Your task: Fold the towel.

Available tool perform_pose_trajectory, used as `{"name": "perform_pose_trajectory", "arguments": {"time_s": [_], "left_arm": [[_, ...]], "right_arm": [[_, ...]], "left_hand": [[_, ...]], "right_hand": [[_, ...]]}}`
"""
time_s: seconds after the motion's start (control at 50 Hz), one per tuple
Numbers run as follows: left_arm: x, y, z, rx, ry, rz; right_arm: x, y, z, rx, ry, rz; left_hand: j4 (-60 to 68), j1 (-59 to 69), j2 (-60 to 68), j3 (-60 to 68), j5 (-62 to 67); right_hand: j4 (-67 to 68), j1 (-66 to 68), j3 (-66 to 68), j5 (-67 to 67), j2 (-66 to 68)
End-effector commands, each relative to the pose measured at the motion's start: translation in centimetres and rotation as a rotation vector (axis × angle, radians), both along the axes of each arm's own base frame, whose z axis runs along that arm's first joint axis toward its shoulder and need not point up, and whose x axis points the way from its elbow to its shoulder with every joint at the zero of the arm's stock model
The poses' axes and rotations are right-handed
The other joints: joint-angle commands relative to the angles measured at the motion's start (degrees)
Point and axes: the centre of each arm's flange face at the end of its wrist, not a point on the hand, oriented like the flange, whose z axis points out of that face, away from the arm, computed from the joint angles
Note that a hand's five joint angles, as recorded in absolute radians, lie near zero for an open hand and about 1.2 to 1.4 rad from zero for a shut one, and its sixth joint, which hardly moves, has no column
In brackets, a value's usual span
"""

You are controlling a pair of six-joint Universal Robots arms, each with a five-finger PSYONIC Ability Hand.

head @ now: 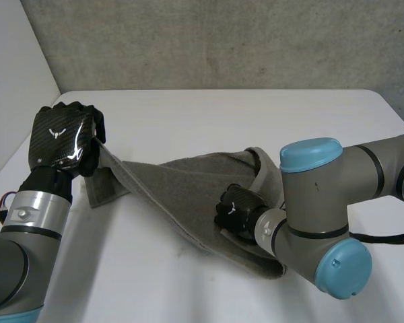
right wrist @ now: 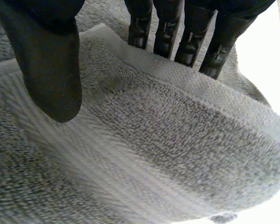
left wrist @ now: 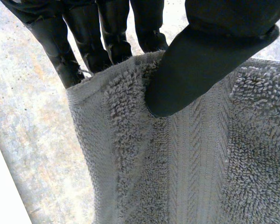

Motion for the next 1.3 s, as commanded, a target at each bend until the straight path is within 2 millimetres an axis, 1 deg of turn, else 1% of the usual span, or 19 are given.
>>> {"name": "perform_pose_trajectory", "arguments": {"time_s": [0.02,0.08,0.14,0.18,0.24,0.34,0.42,0.46,0.5,0.52,0.58,0.66,0.76,0.9,0.94,0.98,1.16,1.24,1.3], "left_arm": [[0.0,0.1,0.0,0.000,0.000,-0.002],[0.0,0.1,0.0,0.000,0.000,-0.003],[0.0,0.1,0.0,0.000,0.000,-0.003],[0.0,0.1,0.0,0.000,0.000,-0.002],[0.0,0.1,0.0,-0.002,-0.001,0.000],[0.1,0.1,0.1,-0.005,-0.001,0.002],[0.2,0.2,0.9,-0.029,0.005,0.006],[0.5,0.4,2.4,-0.079,0.020,0.015],[0.8,0.4,3.4,-0.108,0.030,0.022],[1.2,0.5,4.7,-0.148,0.043,0.036],[1.6,0.6,6.2,-0.194,0.057,0.051],[2.4,2.1,11.0,-0.317,0.094,0.064],[2.8,3.4,14.5,-0.334,0.102,0.066],[2.7,2.9,14.4,-0.188,0.060,0.070],[2.4,1.0,11.7,-0.046,0.018,0.072],[2.1,0.0,10.0,0.031,-0.006,0.073],[0.5,-5.3,2.3,0.408,-0.119,0.064],[-0.1,-7.1,2.6,0.407,-0.119,0.061],[-0.7,-9.4,4.6,0.327,-0.093,0.059]], "right_arm": [[-0.2,0.3,-0.1,0.029,0.015,-0.003],[-0.2,0.3,0.0,0.027,0.014,-0.004],[-0.1,0.1,0.2,0.025,0.006,-0.008],[0.2,-0.2,1.0,0.026,-0.037,-0.033],[0.2,-0.9,2.0,0.025,-0.087,-0.068],[-0.3,-2.3,8.1,0.075,-0.406,-0.241],[-2.4,-4.1,10.7,0.086,-0.557,-0.354],[-3.8,-4.7,11.9,0.079,-0.616,-0.399],[-6.0,-4.6,15.6,0.028,-0.734,-0.430],[-6.1,-4.6,15.6,0.028,-0.734,-0.430],[-8.5,-4.0,19.8,-0.062,-0.833,-0.440],[-11.3,-2.5,24.8,-0.207,-0.934,-0.446],[-12.5,-0.7,27.3,-0.274,-0.952,-0.443],[-13.8,-0.5,25.8,-0.166,-0.787,-0.541],[-13.7,-1.0,24.5,-0.129,-0.717,-0.554],[-13.2,-2.6,21.3,-0.037,-0.560,-0.559],[-12.5,-7.8,17.0,0.055,-0.449,-0.592],[-11.6,-11.0,16.5,0.078,-0.528,-0.608],[-10.8,-13.9,17.6,0.018,-0.669,-0.601]], "left_hand": [[10.2,10.7,10.2,10.2,10.9],[10.2,10.7,10.2,10.2,10.9],[10.2,10.7,10.2,10.2,10.9],[10.2,10.7,10.2,10.2,10.9],[10.2,10.7,10.2,10.2,10.9],[10.2,10.7,10.2,10.2,10.9],[10.2,10.7,10.2,10.2,10.9],[10.2,10.7,10.2,10.2,10.9],[10.2,10.7,10.2,10.2,10.9],[10.2,10.7,10.2,10.2,10.9],[10.2,10.7,10.2,10.2,10.9],[10.2,10.7,10.2,10.2,10.9],[10.2,10.7,10.2,10.2,10.9],[10.2,10.7,10.2,10.2,10.9],[10.2,10.7,10.2,10.2,10.9],[10.2,10.7,10.2,10.2,10.9],[10.2,10.7,10.2,10.2,10.9],[10.2,10.7,10.2,10.2,10.9],[10.2,10.7,10.2,10.2,10.9]], "right_hand": [[-2.6,-2.5,-2.6,-2.5,-2.6],[-1.1,-1.0,-1.1,-0.9,-1.1],[13.9,14.0,13.8,14.0,13.9],[41.0,41.1,40.9,41.1,41.0],[43.1,43.2,43.0,43.2,43.1],[43.1,43.2,43.0,43.2,43.1],[43.1,43.2,43.0,43.2,43.1],[43.1,43.2,43.0,43.2,43.1],[43.1,43.2,43.0,43.2,43.1],[43.1,43.2,43.0,43.2,43.1],[43.1,43.2,43.0,43.2,43.1],[43.1,43.2,43.0,43.2,43.1],[43.1,43.2,43.0,43.2,43.1],[43.1,43.2,43.0,43.2,43.1],[43.1,43.2,43.0,43.2,43.1],[43.1,43.2,43.0,43.2,43.1],[43.1,43.2,43.0,43.2,43.1],[43.1,43.2,43.0,43.2,43.1],[43.1,43.2,43.0,43.2,43.1]]}}
